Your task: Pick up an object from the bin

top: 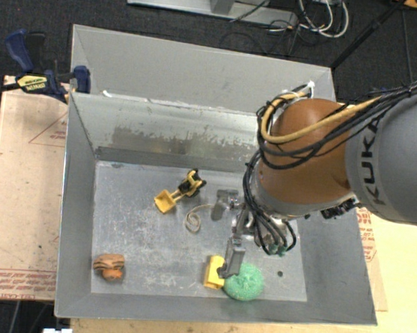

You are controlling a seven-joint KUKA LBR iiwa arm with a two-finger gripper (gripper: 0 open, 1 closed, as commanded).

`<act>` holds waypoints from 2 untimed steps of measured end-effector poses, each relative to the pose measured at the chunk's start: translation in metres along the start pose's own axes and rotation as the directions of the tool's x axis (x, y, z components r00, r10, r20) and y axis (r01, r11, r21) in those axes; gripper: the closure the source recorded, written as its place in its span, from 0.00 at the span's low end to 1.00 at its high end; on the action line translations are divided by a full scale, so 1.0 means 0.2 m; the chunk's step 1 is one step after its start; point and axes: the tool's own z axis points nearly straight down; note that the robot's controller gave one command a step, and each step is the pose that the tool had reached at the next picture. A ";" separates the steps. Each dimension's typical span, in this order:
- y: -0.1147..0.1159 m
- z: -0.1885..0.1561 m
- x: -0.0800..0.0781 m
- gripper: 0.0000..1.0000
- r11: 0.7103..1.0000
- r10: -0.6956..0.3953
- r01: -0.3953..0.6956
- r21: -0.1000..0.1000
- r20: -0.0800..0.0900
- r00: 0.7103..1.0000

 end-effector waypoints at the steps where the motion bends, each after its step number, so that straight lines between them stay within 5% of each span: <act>1: 0.00 -0.02 -0.01 0.00 1.000 0.002 -0.002 -0.001 0.008 1.000; 2: -0.17 0.21 -0.02 0.00 1.000 0.005 -0.005 -0.002 0.016 1.000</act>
Offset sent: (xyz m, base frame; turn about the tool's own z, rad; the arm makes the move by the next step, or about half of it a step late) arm 0.0011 -0.0867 -0.1155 0.0151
